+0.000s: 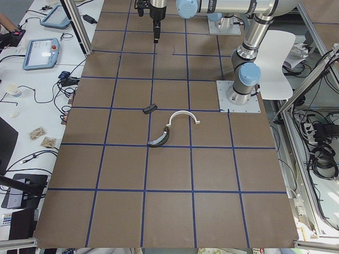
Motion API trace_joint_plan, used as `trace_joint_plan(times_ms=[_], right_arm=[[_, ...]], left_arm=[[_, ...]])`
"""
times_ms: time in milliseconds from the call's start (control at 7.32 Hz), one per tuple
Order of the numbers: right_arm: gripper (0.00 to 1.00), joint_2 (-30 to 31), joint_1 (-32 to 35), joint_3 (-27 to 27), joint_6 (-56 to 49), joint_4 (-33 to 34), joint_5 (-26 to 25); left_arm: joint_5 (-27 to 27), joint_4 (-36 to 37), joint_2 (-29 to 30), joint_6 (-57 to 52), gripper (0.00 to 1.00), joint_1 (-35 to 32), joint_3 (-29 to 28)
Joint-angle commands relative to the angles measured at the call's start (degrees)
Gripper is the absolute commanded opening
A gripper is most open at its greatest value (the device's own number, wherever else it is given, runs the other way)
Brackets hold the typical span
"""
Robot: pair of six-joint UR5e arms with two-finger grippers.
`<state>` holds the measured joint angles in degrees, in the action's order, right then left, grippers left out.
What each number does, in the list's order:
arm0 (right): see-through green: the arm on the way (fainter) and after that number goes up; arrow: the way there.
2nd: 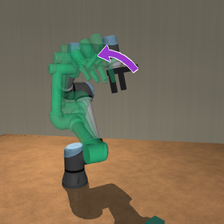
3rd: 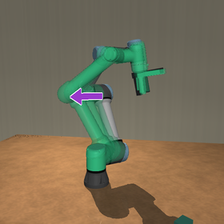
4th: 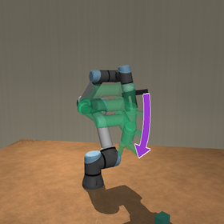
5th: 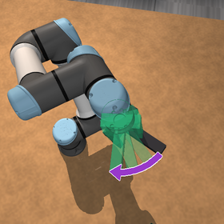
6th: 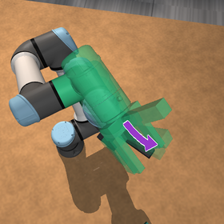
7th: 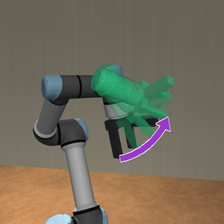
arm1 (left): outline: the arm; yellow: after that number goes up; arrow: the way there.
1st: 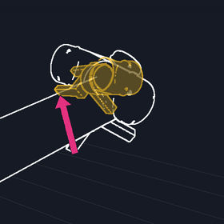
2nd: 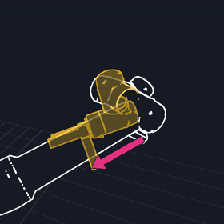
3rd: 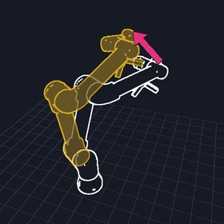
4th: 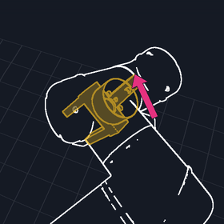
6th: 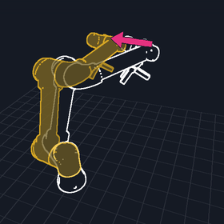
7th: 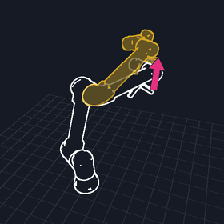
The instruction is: Place bearing gear from tray to pile
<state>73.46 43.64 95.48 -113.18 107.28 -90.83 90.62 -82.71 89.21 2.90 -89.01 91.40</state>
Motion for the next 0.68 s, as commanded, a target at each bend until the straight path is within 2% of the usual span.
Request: trace_joint_plan(times_ms=[0,137,273,546], right_arm=[[0.98,-7.0,-1.7,0.1,-16.1,13.3,-3.2],[0.97,-8.7,-1.7,0.1,-22.5,16.7,-4.0],[0.97,-9.6,-1.8,0.1,-28.8,17.0,-3.9],[0.97,-12.6,-2.7,0.1,-33.1,18.0,-3.4]], left_arm=[[0.0,0.0,0.0,-0.1,1.0,0.0,-0.1],[0.0,0.0,0.0,0.0,1.0,0.0,-0.1],[-0.1,0.0,0.1,0.0,1.0,0.0,-0.1],[-0.1,0.1,0.1,0.0,1.0,0.0,-0.1]])
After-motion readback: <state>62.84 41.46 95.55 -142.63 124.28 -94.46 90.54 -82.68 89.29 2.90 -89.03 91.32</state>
